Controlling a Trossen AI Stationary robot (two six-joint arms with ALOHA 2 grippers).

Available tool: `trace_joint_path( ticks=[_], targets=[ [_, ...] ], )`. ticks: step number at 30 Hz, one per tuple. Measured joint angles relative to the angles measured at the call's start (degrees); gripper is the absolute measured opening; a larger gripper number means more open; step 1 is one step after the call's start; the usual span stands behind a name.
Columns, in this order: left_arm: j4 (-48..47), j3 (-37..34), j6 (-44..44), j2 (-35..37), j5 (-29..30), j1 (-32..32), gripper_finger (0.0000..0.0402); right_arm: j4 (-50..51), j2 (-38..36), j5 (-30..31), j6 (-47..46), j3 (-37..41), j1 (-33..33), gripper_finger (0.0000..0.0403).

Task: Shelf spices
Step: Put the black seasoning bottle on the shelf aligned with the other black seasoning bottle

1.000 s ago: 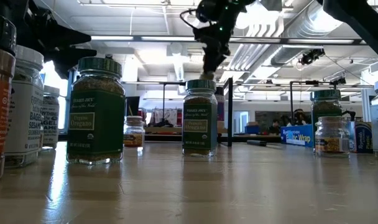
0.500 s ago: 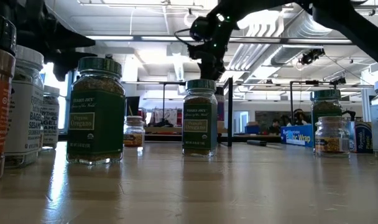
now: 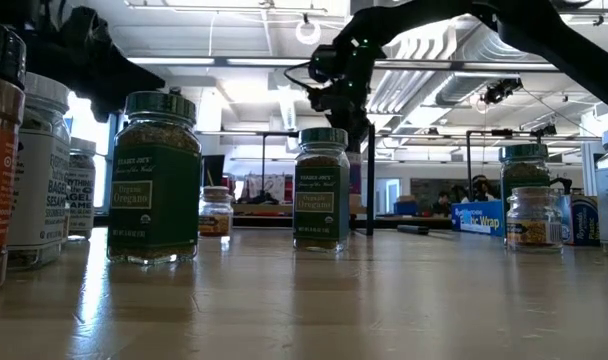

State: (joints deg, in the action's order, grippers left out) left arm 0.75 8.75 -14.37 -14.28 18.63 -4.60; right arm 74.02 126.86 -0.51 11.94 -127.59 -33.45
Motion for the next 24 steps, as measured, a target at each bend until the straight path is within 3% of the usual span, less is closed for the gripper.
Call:
trace_joint_path(
  ticks=[6,24],
  targets=[
    [1.9,0.0,0.0,-2.7,-0.1,0.0,0.0121,-0.7,0.9,-0.2,-0.1,0.0,0.2,0.0211],
    [2.6,0.0,-0.5,-3.1,-1.6,0.0,0.0121,-0.9,1.3,0.0,2.5,0.0,0.6,0.022]
  ],
)
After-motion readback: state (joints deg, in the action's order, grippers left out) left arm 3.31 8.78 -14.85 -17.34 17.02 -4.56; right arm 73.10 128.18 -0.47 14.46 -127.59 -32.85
